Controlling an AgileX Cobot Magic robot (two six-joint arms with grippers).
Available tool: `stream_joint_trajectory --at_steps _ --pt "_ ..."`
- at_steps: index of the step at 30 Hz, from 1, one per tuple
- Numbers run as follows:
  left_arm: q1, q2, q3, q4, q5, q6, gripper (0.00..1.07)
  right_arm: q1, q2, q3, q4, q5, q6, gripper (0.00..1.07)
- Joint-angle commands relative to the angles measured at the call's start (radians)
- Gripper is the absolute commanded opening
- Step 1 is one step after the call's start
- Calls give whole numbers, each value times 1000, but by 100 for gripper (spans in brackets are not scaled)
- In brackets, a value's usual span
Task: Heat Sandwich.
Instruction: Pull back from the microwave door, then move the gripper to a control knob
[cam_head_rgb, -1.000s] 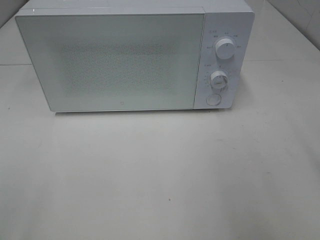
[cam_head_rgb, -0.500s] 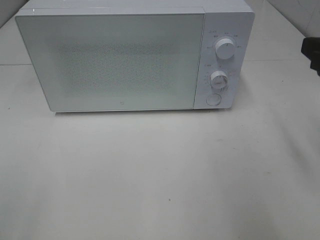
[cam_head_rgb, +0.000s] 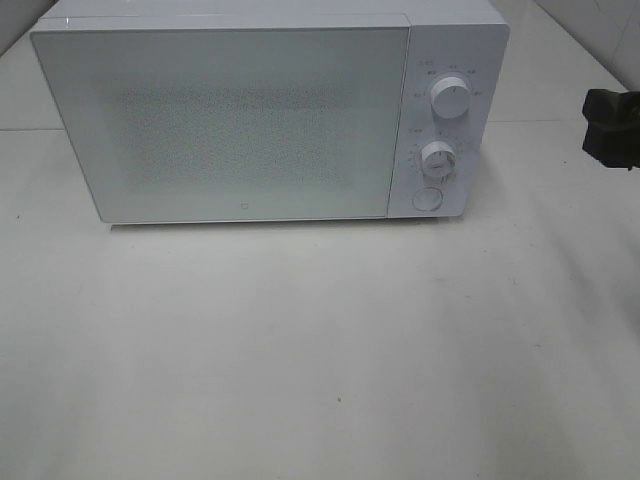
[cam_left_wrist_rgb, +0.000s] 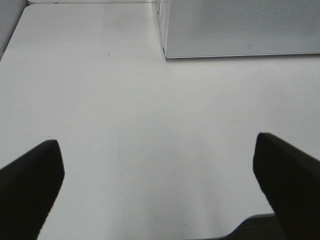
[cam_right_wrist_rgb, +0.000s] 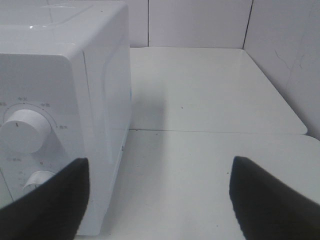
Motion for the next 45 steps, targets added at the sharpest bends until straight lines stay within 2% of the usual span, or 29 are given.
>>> stream_joint_trajectory --at_steps 1,3,4,9,13,16,17,18,26,35,45 --pt "5 -17 1 -8 -4 -4 98 30 19 18 60 -77 -41 75" --pt "5 -17 1 -8 -4 -4 98 68 41 32 122 -117 -87 75" --pt "5 -17 1 -8 -4 -4 98 112 66 44 192 -158 -132 75" --pt "5 -17 1 -8 -4 -4 98 178 106 55 295 -222 -189 75" --pt "5 -17 1 -8 -4 -4 98 295 190 55 440 -314 -203 75" --pt "5 -17 1 -8 -4 -4 98 332 217 55 476 -355 -203 75" --pt "5 -17 1 -8 -4 -4 98 375 246 54 516 -394 -203 75" --pt "5 -17 1 -8 -4 -4 98 375 246 54 516 -394 -203 75" --pt "5 -17 1 -8 -4 -4 98 540 371 52 671 -530 -203 75" --pt "5 -17 1 -8 -4 -4 98 632 432 44 738 -554 -200 75" --pt "5 -17 1 -8 -4 -4 98 632 437 41 738 -552 -200 75"
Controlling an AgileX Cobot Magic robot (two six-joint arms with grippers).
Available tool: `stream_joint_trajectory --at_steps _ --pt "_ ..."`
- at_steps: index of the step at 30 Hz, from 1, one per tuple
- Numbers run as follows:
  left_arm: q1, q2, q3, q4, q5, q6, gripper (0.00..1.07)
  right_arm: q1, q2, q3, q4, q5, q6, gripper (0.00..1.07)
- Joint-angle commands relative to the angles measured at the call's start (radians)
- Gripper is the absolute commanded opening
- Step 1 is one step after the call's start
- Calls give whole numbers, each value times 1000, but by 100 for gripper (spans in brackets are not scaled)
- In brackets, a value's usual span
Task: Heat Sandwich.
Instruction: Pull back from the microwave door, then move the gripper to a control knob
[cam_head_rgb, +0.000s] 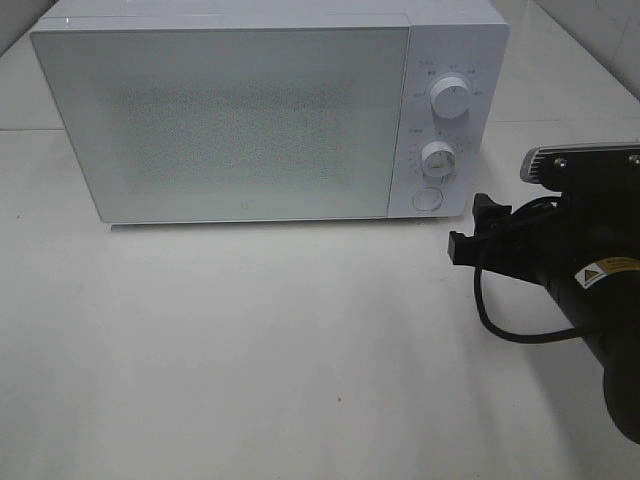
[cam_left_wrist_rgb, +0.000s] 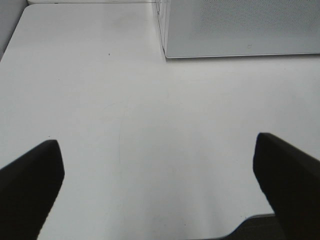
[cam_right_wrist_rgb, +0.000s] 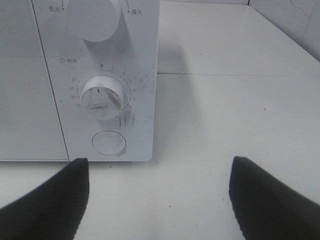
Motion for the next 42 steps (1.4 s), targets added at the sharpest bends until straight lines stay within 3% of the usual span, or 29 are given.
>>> stream_joint_trajectory --at_steps 1,7,42 --pt "5 -17 1 -8 -4 -4 98 1 -4 -8 -3 -45 -7 75" --pt "5 -17 1 -8 -4 -4 98 -2 -3 -16 -3 -30 -2 75" --pt "5 -17 1 -7 -4 -4 98 -145 304 -389 -177 72 49 75"
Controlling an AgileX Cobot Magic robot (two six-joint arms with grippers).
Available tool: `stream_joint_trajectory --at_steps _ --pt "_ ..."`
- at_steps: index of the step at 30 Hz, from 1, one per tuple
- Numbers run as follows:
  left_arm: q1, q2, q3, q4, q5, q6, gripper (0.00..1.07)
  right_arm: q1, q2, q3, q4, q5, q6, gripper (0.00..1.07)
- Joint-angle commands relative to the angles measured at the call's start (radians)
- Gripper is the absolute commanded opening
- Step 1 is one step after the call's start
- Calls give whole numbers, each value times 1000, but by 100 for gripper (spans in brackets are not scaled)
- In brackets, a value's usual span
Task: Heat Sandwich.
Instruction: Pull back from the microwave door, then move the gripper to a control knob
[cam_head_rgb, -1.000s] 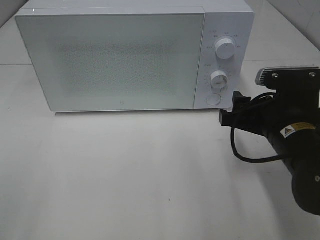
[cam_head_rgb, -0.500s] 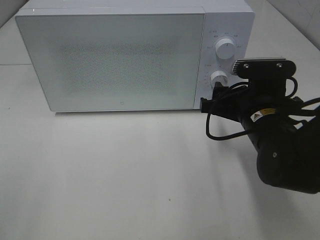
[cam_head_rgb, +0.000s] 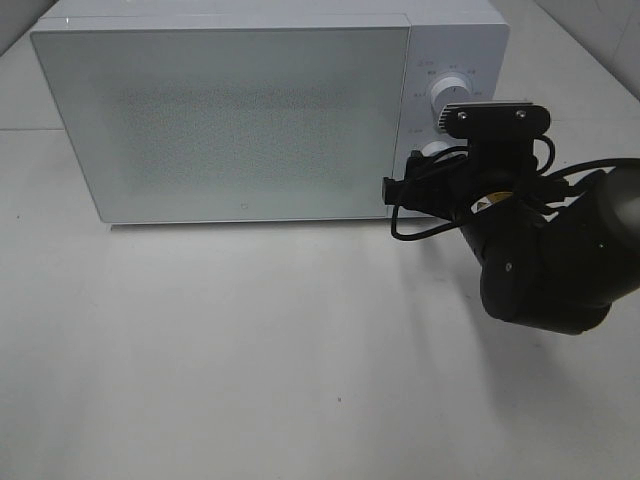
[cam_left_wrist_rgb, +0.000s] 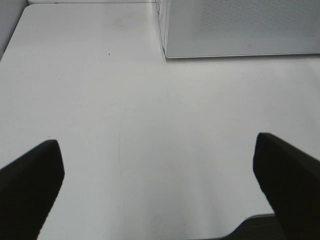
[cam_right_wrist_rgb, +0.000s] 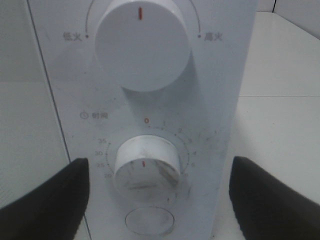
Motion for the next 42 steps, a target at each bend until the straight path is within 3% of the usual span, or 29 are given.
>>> stream_joint_trajectory --at_steps 1,42 --pt "5 -17 1 -7 -4 -4 98 -16 21 -37 -15 14 13 75" --pt "5 -17 1 -7 -4 -4 98 -36 64 -74 -32 3 14 70"
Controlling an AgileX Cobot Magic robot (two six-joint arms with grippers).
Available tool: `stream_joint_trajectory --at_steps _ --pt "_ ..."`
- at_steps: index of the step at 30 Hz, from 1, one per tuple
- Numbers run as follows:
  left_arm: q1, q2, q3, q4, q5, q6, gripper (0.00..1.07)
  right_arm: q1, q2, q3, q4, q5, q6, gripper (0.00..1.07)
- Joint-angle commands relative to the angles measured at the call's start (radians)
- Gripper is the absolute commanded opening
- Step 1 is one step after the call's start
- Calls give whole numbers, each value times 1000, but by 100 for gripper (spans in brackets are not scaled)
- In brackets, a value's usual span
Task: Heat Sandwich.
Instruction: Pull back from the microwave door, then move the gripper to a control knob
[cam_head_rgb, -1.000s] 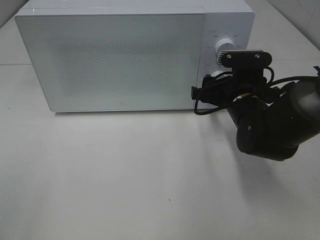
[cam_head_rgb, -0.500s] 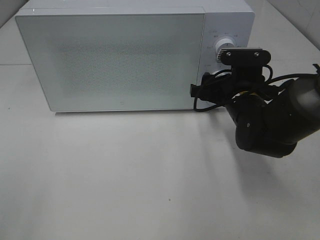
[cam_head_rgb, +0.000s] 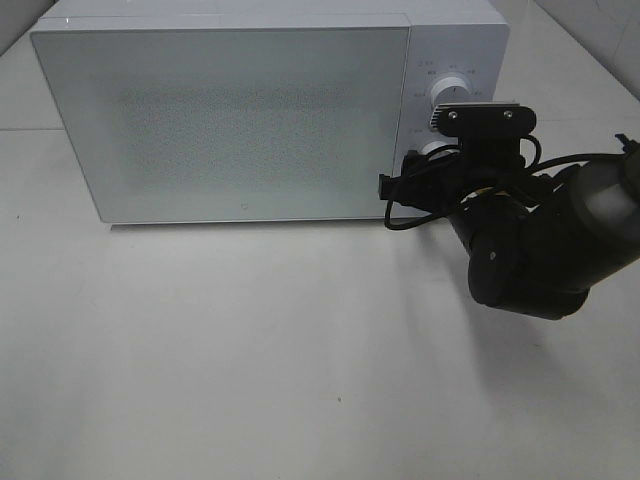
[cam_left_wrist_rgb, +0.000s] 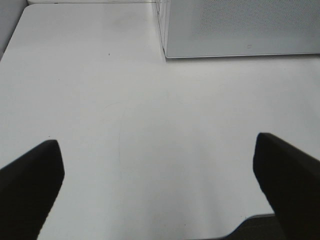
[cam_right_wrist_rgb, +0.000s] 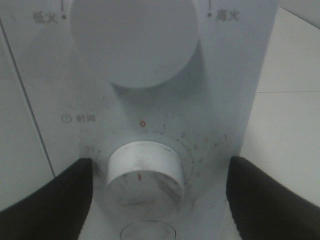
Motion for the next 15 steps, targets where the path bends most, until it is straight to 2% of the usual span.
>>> stream_joint_trajectory --at_steps 1,7,10,11,12,14,15 --pt "5 -17 1 -7 -4 -4 98 -2 -2 -7 -5 -14 -2 70" --pt "5 -17 1 -7 -4 -4 98 -2 -2 -7 -5 -19 -2 63" --pt "5 -17 1 -7 -4 -4 98 -2 -2 -7 -5 -19 -2 50" --pt "5 -17 1 -7 -4 -4 98 -2 -2 -7 -5 -19 -2 50" --pt "5 -17 1 -7 -4 -4 98 -2 -2 -7 -6 -19 -2 40" --pt "5 -17 1 -7 -4 -4 98 -2 -2 -7 -7 -19 -2 29" --pt "5 -17 1 -7 -4 -4 98 -2 -2 -7 -7 -19 -2 29"
